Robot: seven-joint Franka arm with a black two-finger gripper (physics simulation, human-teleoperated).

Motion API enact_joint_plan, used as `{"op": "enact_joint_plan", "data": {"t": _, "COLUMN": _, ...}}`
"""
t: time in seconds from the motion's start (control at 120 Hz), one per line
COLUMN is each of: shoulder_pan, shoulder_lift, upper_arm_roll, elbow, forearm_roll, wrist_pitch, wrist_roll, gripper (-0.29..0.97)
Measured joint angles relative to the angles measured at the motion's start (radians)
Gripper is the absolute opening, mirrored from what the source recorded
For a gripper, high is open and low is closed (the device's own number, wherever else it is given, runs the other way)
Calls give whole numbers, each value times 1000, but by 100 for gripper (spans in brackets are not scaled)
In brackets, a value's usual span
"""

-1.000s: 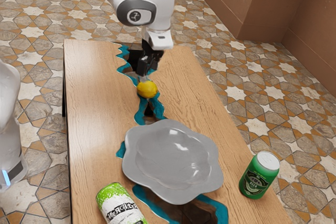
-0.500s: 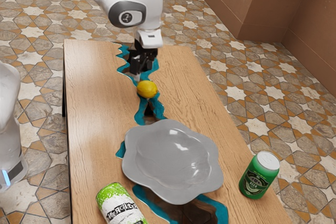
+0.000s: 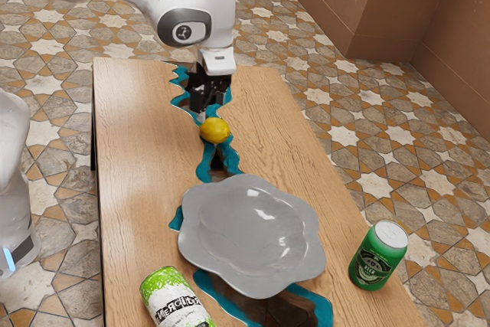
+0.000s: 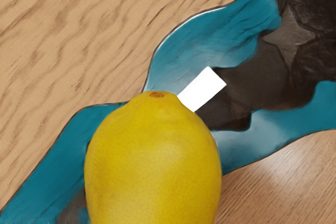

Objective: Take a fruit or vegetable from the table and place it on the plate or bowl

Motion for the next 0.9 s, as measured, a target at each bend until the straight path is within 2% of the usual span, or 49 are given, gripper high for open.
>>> {"op": "enact_joint_plan", "data": {"t": 0.442, "shoulder_pan": 0, "shoulder_lift": 20, "upper_arm_roll": -1, "elbow": 0, "forearm_roll": -1, "wrist_pitch": 11, "wrist_roll": -57, "gripper": 67}}
{"op": "enact_joint_plan", "data": {"t": 0.9, "shoulder_pan": 0, "shoulder_lift": 113, "upper_arm_roll": 0, "elbow": 0, "forearm_roll": -3, "wrist_pitch": 61, "wrist_roll": -102, "gripper": 64}}
